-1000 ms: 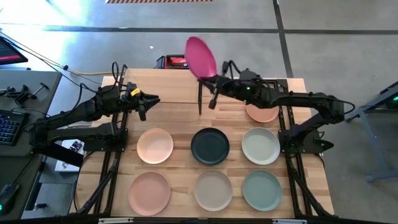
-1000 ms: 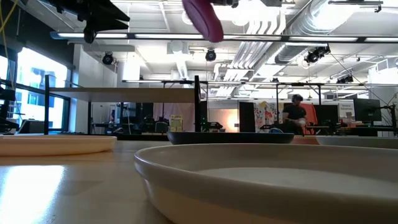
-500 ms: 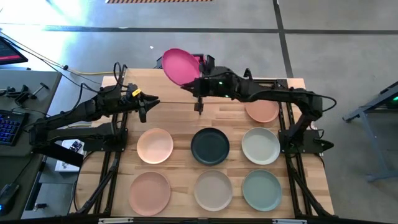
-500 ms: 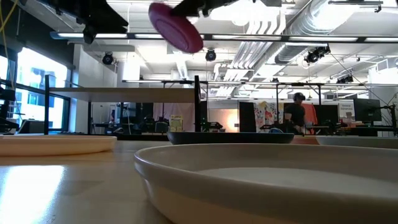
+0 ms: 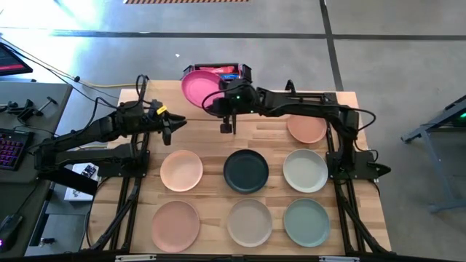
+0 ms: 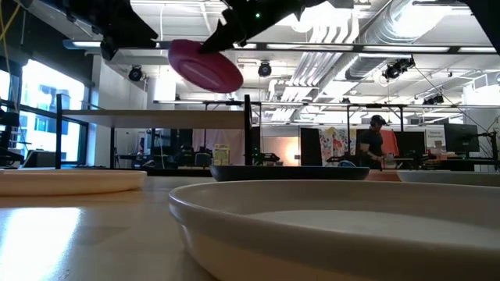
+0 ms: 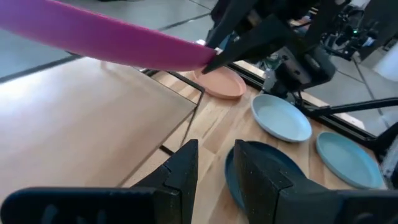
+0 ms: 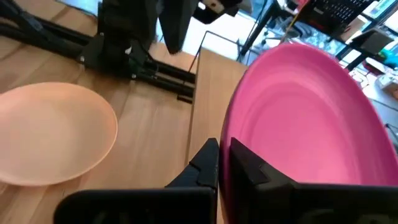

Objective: Place and stack plates onto a shelf
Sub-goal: Put the pink plate on the shelf

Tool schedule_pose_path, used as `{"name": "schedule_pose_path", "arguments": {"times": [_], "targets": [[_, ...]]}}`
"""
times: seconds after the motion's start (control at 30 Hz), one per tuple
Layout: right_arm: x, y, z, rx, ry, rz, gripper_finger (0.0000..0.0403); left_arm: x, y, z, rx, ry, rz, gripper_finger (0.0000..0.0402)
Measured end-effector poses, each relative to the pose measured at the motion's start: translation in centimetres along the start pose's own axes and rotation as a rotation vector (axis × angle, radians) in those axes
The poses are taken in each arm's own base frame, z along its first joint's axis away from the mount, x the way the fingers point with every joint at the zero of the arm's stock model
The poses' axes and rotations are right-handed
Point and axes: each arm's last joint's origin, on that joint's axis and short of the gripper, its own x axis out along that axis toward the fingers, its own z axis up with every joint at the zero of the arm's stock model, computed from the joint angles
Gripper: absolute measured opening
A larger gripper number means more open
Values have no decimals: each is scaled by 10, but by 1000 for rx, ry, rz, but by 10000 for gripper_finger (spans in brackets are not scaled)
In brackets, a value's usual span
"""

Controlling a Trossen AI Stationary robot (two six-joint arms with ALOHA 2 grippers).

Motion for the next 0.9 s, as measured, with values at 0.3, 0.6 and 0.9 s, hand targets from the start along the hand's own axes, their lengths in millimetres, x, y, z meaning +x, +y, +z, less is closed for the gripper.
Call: {"name": "schedule_pose_path", "arguments": {"times": [0.3,0.6,0.9], "targets": [[18,0,-20,15,65,29,0,0,1,-2,-18,23,4,92],[30,4,-36,-3,122,74,0,0,1,-3,-18,26,5,92],[36,3,-44,-28,149,78,0,0,1,-3,-18,30,6,92]]}}
